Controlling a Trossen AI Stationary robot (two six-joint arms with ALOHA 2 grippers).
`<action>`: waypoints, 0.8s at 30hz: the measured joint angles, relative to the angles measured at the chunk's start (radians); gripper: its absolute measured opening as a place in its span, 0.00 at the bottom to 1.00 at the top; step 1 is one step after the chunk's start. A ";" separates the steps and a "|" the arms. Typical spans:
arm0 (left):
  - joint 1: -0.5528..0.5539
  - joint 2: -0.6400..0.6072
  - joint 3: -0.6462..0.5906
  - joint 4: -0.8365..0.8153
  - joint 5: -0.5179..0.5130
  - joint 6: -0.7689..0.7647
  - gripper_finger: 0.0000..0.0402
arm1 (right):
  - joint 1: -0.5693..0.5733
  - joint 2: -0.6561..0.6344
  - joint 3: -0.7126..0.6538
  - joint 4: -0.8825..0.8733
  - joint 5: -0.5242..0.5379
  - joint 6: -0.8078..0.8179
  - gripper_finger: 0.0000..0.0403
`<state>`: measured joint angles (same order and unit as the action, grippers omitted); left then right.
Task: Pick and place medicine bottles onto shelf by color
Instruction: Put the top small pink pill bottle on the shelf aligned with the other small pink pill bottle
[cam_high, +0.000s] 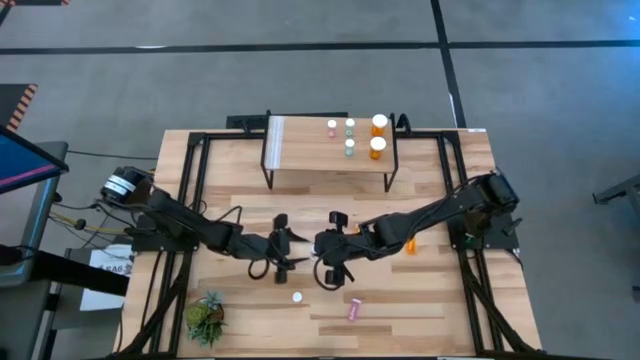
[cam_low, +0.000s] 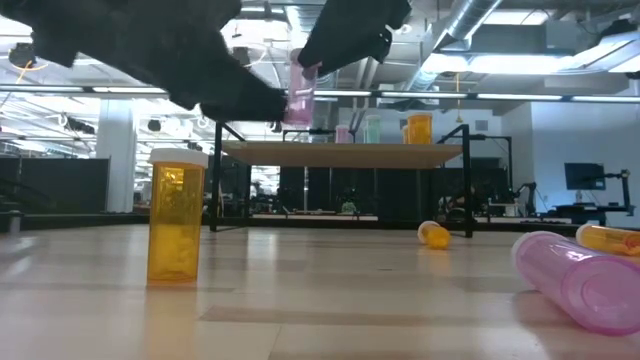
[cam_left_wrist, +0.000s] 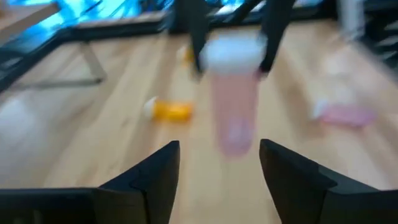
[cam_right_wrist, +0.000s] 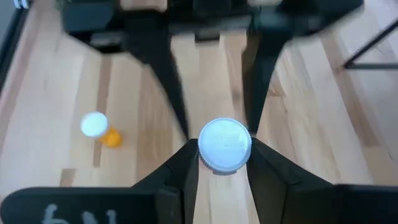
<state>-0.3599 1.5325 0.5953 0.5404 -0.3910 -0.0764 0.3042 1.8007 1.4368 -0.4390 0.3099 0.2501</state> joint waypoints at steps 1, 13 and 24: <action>0.000 -0.023 0.000 -0.059 -0.031 -0.013 0.53 | -0.005 -0.004 0.000 -0.009 0.001 0.000 0.34; -0.043 -0.274 -0.042 -0.299 -0.203 -0.050 0.56 | -0.147 -0.089 0.009 -0.059 -0.001 -0.045 0.34; -0.046 -0.384 -0.257 0.023 -0.219 -0.041 0.56 | -0.397 -0.186 0.047 -0.077 -0.016 -0.136 0.34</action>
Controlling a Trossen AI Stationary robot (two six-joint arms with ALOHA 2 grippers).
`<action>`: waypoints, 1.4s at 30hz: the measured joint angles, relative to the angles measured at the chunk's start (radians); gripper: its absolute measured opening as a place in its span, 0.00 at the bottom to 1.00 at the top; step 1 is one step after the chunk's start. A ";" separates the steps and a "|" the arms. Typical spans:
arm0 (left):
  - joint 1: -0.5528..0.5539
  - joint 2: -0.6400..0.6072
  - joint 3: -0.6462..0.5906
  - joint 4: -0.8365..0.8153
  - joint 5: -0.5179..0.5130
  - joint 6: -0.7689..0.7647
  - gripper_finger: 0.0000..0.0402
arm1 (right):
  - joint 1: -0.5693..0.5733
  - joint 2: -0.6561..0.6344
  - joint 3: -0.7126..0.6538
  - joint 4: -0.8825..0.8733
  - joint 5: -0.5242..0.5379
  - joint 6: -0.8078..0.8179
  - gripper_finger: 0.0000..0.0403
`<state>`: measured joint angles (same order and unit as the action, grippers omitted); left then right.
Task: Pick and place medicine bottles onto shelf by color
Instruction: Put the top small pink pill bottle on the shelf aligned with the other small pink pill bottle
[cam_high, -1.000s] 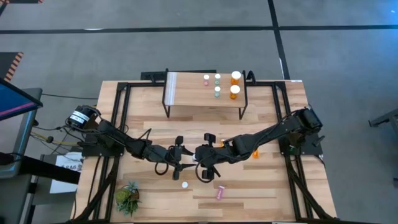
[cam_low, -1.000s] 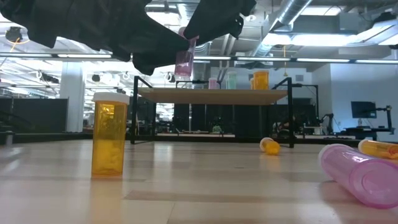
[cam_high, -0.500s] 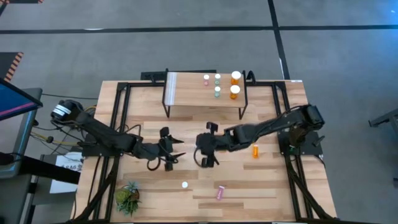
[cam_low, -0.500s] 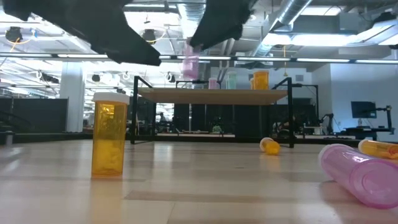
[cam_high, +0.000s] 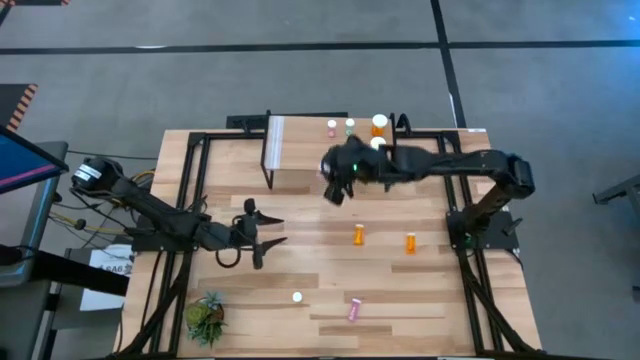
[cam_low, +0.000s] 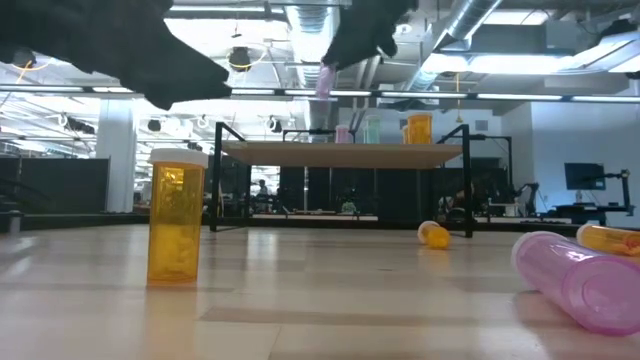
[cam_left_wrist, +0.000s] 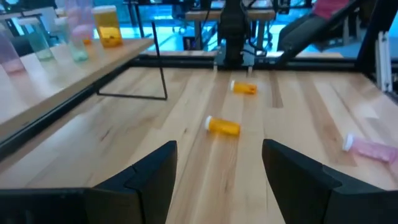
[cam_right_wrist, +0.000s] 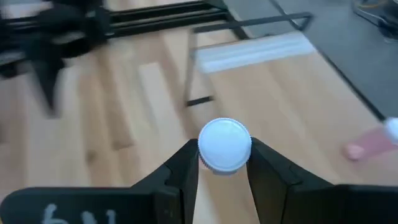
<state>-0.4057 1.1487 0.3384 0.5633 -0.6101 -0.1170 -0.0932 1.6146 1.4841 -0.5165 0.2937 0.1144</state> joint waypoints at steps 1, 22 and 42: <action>0.000 -0.005 -0.001 0.004 0.000 -0.001 0.56 | -0.025 -0.001 0.000 -0.005 -0.011 -0.005 0.34; 0.000 -0.013 -0.002 0.004 0.004 0.005 0.56 | -0.277 0.026 -0.004 -0.018 -0.116 -0.045 0.34; 0.000 -0.013 -0.002 0.005 0.006 -0.004 0.56 | -0.291 0.029 -0.050 0.053 -0.204 -0.043 0.34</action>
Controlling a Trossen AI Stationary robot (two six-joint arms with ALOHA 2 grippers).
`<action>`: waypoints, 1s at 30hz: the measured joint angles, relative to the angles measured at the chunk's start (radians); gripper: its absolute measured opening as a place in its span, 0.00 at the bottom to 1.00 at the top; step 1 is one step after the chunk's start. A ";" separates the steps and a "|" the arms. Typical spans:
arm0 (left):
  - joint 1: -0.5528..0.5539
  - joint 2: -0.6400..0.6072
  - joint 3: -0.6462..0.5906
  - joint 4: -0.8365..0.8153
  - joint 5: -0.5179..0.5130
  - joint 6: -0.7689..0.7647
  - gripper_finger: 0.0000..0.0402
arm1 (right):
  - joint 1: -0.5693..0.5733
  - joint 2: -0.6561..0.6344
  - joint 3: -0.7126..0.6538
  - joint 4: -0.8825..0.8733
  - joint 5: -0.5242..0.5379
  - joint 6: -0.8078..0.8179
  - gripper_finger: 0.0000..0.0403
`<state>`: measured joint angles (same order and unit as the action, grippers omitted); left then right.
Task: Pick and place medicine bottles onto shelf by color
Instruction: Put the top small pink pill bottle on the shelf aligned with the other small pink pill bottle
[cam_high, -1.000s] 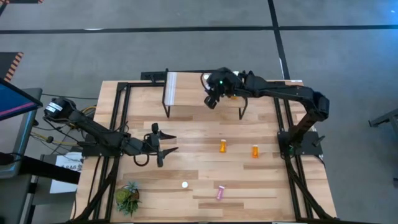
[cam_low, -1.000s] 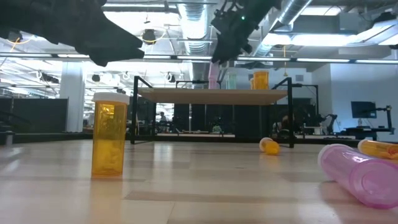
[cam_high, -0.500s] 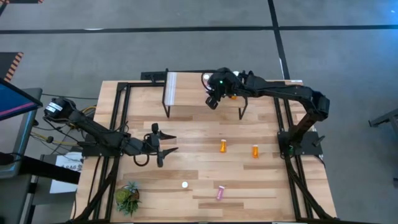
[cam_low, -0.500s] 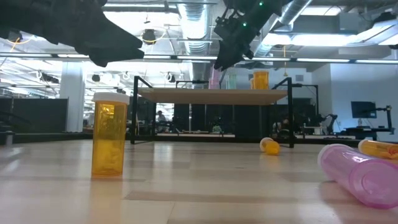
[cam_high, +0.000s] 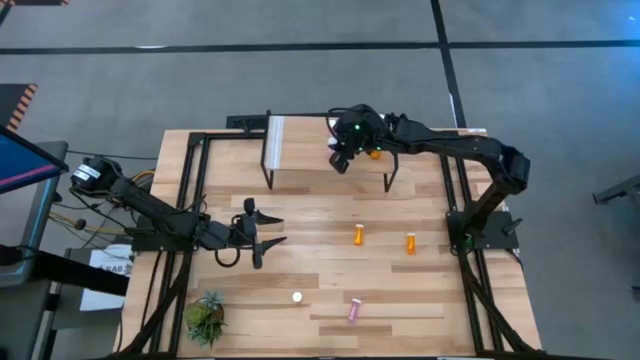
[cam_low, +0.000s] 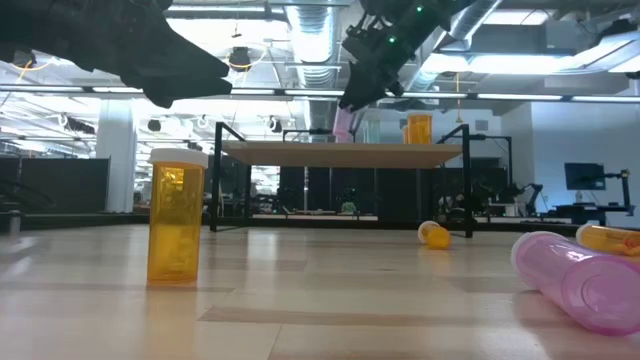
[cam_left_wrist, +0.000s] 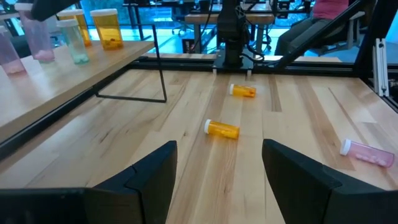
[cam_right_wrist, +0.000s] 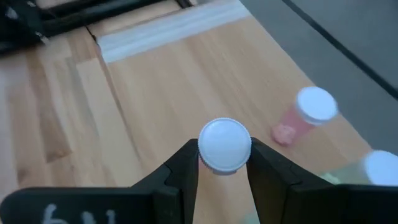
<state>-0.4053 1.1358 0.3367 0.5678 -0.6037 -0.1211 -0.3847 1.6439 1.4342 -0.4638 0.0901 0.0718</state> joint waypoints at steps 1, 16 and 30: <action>0.000 0.000 0.000 0.000 0.000 0.000 0.56 | -0.004 0.006 0.001 0.008 -0.007 0.002 0.34; 0.000 0.000 0.000 0.006 0.021 -0.001 0.56 | -0.038 0.055 0.002 0.008 -0.013 -0.017 0.34; 0.000 0.000 0.000 0.003 0.021 0.000 0.56 | -0.044 0.063 0.056 -0.028 -0.013 -0.047 0.34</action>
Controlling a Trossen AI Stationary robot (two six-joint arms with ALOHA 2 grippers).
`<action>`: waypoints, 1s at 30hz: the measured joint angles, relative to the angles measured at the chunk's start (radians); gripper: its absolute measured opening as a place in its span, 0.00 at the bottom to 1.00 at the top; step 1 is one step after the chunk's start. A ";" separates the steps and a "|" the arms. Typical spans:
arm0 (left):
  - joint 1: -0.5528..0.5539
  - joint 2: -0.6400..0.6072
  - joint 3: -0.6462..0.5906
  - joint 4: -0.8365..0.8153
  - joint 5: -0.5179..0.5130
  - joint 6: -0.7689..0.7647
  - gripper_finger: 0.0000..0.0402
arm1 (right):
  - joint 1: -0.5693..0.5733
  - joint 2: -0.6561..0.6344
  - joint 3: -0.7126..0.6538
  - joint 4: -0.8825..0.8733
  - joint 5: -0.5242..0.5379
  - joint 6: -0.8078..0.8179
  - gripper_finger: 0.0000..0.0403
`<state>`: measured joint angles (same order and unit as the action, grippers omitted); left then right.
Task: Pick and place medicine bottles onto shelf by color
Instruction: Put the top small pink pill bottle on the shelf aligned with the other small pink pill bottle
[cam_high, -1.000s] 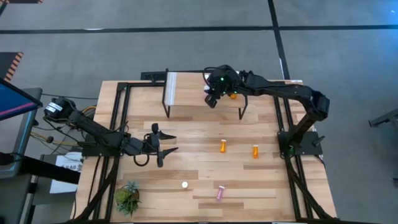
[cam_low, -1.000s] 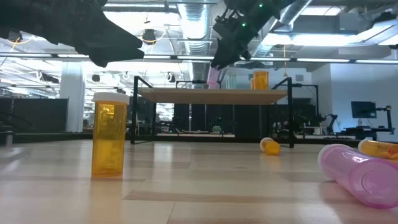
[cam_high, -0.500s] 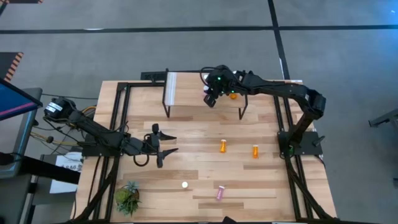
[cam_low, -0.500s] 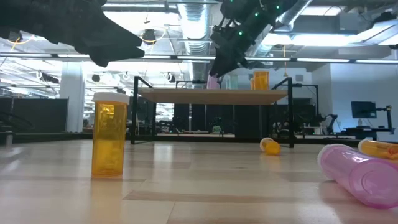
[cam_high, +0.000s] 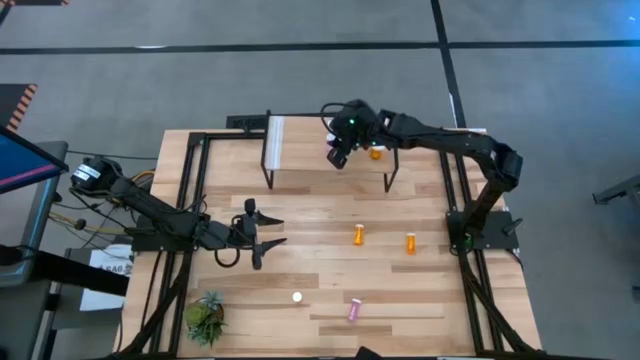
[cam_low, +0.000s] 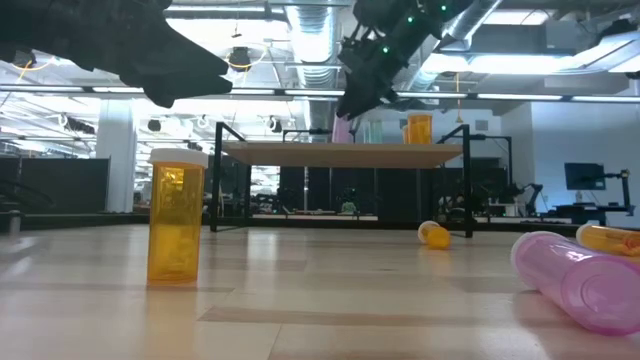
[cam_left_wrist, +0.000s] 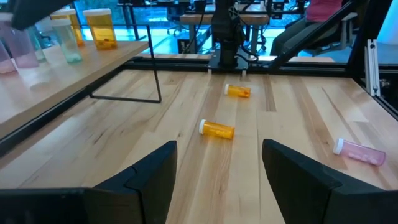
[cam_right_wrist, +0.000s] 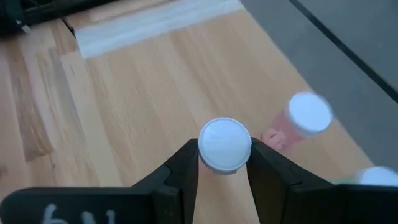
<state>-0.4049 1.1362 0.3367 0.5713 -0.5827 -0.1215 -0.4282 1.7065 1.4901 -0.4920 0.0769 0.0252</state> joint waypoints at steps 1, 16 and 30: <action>0.000 0.000 0.000 0.000 0.000 0.000 0.56 | 0.000 0.000 0.009 -0.004 0.000 -0.001 0.34; 0.001 0.000 0.000 0.003 0.000 0.000 0.56 | -0.027 0.002 0.075 -0.117 0.001 -0.019 0.34; 0.001 0.000 0.000 0.003 -0.002 0.000 0.56 | -0.021 0.013 0.075 -0.106 0.001 -0.030 0.34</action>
<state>-0.4038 1.1362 0.3369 0.5747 -0.5851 -0.1215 -0.4489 1.7200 1.5654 -0.5978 0.0776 -0.0043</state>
